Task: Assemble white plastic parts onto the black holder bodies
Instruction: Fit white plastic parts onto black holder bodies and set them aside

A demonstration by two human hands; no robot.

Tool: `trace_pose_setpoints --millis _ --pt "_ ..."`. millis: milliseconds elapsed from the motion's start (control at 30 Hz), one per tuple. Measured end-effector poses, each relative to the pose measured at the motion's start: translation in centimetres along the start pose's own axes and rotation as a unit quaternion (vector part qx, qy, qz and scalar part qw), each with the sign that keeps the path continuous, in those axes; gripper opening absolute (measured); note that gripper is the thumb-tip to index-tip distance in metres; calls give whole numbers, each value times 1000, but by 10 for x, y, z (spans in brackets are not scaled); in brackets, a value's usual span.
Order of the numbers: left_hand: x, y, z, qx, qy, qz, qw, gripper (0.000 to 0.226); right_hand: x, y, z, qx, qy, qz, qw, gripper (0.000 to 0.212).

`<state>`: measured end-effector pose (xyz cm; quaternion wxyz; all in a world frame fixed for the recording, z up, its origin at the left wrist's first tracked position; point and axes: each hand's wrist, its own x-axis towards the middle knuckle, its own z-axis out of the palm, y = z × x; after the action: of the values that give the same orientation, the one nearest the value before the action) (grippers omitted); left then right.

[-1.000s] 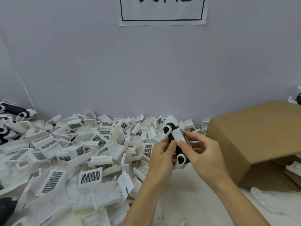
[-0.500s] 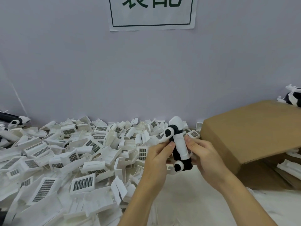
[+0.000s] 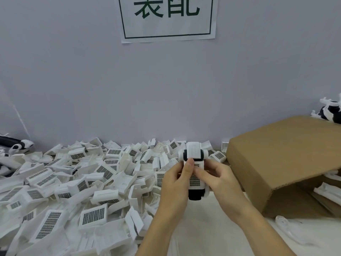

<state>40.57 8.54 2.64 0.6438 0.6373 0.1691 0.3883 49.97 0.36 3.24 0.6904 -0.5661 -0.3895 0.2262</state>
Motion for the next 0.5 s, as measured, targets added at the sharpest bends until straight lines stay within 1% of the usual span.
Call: trace_pose_setpoints --millis 67,167,233,300,400,500 --pt "1 0 -2 1 1 -2 1000 51 -1 -1 2 29 -1 15 999 26" --pt "0 0 -2 -2 -14 -5 1000 52 1 -1 9 30 43 10 999 38" --pt "-1 0 -1 -16 -16 -11 1000 45 2 0 12 37 67 12 997 40" --pt "-2 0 -1 -3 -14 -12 1000 43 2 1 14 48 73 28 996 43" --pt "-1 -1 0 41 -6 -5 999 49 2 3 15 50 89 36 994 43" --pt "1 -1 0 76 14 3 997 50 3 5 18 41 113 38 992 39"
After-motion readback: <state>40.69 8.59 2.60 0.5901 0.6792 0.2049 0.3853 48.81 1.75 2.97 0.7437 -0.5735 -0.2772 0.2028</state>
